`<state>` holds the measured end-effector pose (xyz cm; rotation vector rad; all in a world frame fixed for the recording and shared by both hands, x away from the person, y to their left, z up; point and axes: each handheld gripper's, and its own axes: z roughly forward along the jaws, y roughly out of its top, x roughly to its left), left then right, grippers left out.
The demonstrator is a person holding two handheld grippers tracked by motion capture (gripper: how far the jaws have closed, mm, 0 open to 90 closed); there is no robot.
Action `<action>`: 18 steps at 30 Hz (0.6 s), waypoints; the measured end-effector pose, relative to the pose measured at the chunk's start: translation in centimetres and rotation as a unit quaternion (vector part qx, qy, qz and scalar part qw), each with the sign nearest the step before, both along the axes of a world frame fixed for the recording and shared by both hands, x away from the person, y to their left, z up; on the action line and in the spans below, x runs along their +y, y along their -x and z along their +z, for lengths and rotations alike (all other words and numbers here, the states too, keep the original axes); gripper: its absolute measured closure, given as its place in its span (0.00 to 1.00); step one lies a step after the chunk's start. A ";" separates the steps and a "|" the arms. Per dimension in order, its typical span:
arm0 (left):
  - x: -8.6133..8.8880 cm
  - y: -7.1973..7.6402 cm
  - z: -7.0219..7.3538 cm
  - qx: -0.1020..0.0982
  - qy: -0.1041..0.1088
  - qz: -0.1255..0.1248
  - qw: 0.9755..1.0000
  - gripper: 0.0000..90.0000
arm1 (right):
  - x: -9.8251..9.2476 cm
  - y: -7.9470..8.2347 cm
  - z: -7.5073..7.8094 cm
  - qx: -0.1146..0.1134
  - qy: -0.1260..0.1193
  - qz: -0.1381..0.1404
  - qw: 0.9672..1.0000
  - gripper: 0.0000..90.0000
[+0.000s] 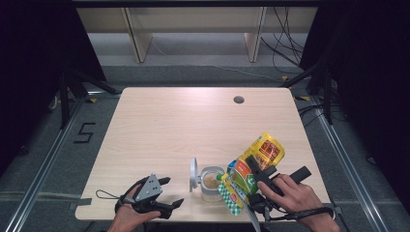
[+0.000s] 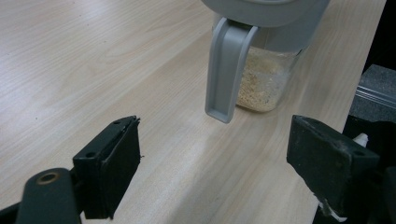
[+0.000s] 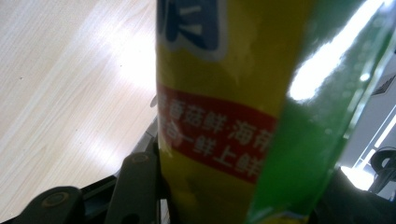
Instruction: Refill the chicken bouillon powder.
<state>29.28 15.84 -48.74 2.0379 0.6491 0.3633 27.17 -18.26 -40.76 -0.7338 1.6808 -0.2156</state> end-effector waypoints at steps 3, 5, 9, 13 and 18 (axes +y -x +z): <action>0.0 0.1 0.0 0.005 0.005 0.008 1.000 0.19 | 0.0 0.0 0.0 0.001 0.001 0.000 1.000 0.66; -0.1 0.2 -0.1 0.008 0.007 0.011 1.000 0.19 | 0.0 -0.1 0.0 0.000 0.002 0.001 1.000 0.66; -0.1 0.2 -0.1 0.010 0.010 0.010 1.000 0.19 | 0.0 -0.1 0.0 0.001 0.001 0.002 1.000 0.66; -0.1 0.1 -0.1 0.007 0.006 0.010 1.000 0.19 | 0.0 -0.1 0.0 0.000 0.001 0.001 1.000 0.66; 0.0 0.0 0.0 0.000 0.004 0.002 1.000 0.19 | 0.0 -0.1 0.0 0.002 0.001 0.001 1.000 0.66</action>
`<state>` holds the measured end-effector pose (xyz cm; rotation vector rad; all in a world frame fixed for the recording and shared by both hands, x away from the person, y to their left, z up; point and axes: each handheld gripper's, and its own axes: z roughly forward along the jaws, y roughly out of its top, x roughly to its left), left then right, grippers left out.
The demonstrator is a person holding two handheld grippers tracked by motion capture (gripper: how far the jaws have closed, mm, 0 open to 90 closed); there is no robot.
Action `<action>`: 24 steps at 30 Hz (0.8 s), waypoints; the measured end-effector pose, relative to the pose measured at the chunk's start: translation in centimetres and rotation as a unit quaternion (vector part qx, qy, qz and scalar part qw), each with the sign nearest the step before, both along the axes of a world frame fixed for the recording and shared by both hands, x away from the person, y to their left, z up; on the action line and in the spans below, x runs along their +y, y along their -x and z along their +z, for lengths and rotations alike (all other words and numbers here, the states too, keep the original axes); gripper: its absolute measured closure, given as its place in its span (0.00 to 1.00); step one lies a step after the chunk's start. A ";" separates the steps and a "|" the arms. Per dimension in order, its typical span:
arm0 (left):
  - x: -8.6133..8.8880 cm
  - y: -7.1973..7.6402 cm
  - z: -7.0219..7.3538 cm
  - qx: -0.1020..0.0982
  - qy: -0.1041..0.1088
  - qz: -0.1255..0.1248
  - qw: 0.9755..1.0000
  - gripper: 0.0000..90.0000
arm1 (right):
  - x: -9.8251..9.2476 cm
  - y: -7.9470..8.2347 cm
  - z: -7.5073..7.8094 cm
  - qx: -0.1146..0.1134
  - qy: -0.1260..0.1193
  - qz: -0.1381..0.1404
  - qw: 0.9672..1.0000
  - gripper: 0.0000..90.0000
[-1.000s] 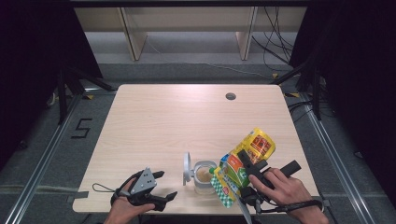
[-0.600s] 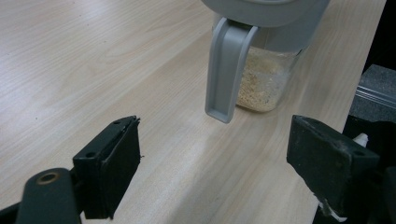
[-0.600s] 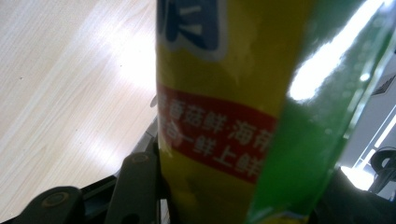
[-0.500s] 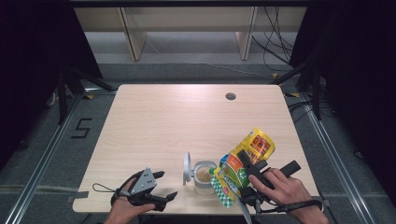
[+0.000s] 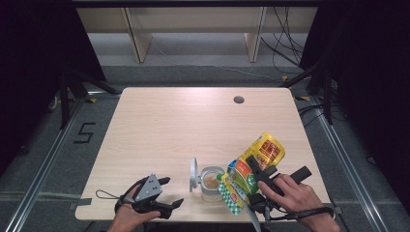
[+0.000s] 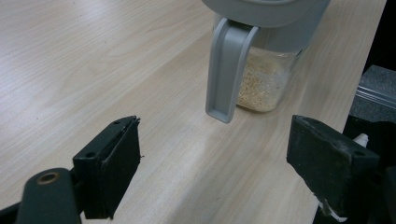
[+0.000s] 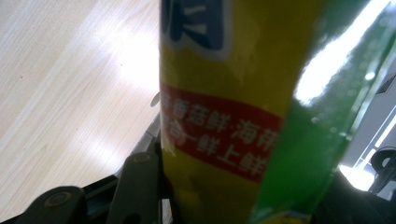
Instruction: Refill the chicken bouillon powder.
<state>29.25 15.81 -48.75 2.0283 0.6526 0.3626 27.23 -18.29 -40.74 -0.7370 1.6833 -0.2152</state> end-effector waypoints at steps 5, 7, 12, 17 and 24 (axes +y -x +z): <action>-0.1 0.2 -0.1 0.010 0.007 0.008 1.000 0.19 | 0.0 0.0 0.1 0.000 0.000 0.000 1.000 0.66; -0.1 0.2 -0.1 0.010 0.007 0.009 1.000 0.19 | 0.0 0.0 0.1 -0.001 0.001 0.000 1.000 0.66; 0.0 0.0 0.0 0.000 0.000 0.000 1.000 0.19 | -0.1 0.1 0.1 -0.002 0.001 0.001 1.000 0.66; 0.1 0.0 0.0 -0.001 -0.004 -0.001 1.000 0.19 | -0.1 0.1 0.1 -0.002 0.000 0.000 1.000 0.66; 0.0 0.0 0.0 -0.001 -0.003 -0.001 1.000 0.19 | -0.1 0.1 0.1 -0.003 0.001 0.001 1.000 0.66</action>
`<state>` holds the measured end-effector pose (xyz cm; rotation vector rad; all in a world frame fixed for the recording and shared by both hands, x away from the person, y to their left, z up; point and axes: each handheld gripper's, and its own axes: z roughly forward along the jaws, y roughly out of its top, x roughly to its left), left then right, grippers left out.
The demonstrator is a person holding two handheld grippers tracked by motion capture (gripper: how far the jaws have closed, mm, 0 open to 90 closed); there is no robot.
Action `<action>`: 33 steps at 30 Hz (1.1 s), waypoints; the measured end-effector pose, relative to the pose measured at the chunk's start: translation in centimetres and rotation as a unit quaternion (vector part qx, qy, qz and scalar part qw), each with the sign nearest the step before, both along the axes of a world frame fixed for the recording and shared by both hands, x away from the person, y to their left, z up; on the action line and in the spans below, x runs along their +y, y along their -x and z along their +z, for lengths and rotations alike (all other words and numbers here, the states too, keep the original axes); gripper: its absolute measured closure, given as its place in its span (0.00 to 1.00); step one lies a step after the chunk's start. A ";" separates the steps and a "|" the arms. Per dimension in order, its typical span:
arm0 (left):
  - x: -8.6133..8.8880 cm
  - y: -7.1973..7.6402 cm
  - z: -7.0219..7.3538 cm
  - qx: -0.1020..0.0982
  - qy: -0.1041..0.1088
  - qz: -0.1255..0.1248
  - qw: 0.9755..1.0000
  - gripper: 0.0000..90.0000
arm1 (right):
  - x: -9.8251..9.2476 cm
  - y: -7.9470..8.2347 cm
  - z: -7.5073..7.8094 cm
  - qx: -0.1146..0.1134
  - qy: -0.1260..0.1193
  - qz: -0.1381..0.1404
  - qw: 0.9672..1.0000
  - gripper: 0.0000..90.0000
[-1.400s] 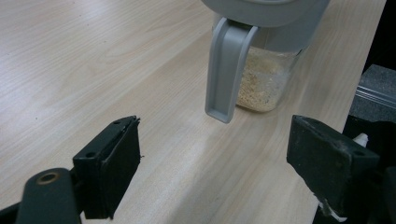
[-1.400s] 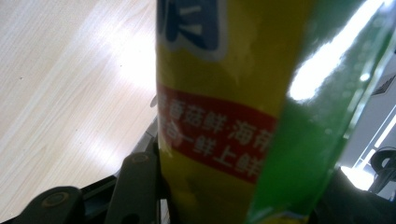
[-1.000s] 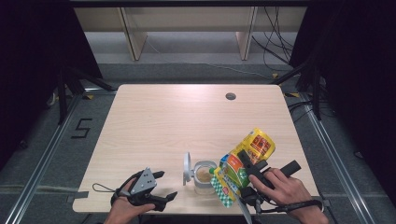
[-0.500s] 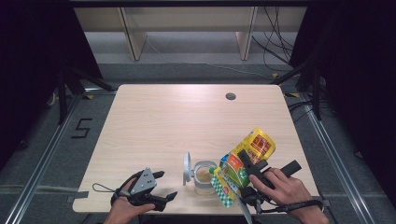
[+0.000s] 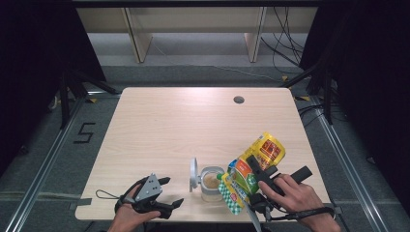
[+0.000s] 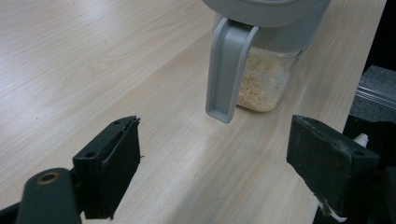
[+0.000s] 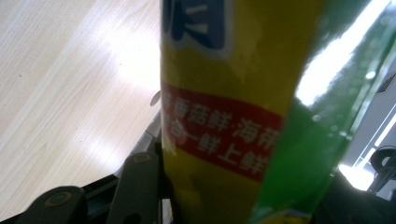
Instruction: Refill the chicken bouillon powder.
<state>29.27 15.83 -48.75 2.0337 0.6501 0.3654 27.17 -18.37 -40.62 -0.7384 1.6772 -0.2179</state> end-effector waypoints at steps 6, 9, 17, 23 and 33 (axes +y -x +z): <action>-0.1 0.1 0.0 0.009 0.006 0.010 1.000 0.19 | 0.0 0.0 0.0 0.000 0.001 0.000 1.000 0.66; 0.0 0.0 0.0 0.001 0.001 0.002 1.000 0.19 | 0.0 0.0 0.0 -0.001 0.001 0.001 1.000 0.66; -0.1 0.2 -0.1 0.011 0.010 0.009 1.000 0.19 | 0.0 0.0 0.0 -0.001 0.000 0.000 1.000 0.66; 0.0 0.0 0.0 0.001 0.003 0.000 1.000 0.19 | 0.0 0.0 0.0 0.001 0.000 0.000 1.000 0.66; 0.0 0.0 0.0 0.001 0.003 0.000 1.000 0.19 | 0.0 0.0 0.0 0.003 -0.001 0.000 1.000 0.66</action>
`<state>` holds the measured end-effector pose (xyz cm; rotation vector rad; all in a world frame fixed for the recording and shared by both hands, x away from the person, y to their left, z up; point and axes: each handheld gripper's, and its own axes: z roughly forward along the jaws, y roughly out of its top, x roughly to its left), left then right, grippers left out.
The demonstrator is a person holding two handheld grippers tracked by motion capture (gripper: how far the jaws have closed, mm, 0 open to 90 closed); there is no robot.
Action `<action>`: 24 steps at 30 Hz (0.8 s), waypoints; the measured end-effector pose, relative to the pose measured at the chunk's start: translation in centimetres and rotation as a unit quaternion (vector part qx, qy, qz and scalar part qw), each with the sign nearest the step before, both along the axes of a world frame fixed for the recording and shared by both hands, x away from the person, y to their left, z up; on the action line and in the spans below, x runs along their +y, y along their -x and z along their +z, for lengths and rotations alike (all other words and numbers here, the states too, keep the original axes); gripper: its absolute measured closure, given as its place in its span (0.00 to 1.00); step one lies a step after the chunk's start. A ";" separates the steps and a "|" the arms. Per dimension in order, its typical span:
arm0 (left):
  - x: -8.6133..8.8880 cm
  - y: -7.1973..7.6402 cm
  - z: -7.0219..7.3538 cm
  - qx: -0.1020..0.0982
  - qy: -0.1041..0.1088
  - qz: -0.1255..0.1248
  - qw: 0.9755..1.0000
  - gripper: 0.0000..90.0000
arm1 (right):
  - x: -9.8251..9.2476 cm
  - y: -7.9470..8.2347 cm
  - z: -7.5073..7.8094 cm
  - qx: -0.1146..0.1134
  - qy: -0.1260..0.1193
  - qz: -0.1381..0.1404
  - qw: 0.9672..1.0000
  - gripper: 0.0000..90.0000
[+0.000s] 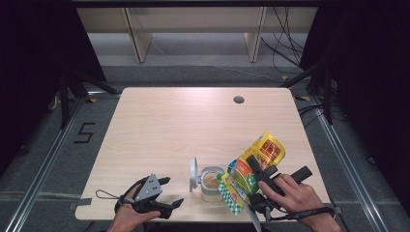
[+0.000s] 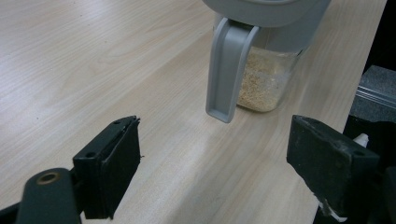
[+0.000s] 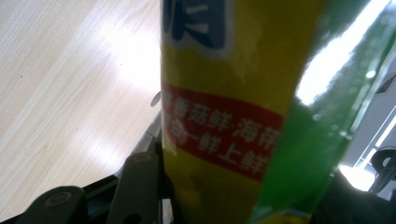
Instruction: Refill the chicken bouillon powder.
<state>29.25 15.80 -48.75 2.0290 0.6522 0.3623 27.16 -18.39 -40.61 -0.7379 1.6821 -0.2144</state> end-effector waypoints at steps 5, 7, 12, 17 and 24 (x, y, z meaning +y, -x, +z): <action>0.0 0.0 0.0 -0.001 0.000 0.000 1.000 0.19 | 0.0 0.0 0.0 0.000 0.000 0.000 1.000 0.66; 0.0 0.1 0.0 0.005 0.005 0.007 1.000 0.19 | 0.0 0.0 0.0 -0.001 0.001 0.001 1.000 0.66; -0.1 0.2 0.0 0.010 0.007 0.009 1.000 0.19 | -0.1 0.0 0.0 0.001 -0.001 -0.002 1.000 0.66; -0.1 0.2 0.0 0.009 0.007 0.009 1.000 0.19 | -0.1 0.0 0.0 -0.002 -0.001 0.001 1.000 0.66; -0.1 0.2 0.0 0.009 0.007 0.009 1.000 0.19 | -0.1 0.0 0.1 -0.001 0.000 0.000 1.000 0.66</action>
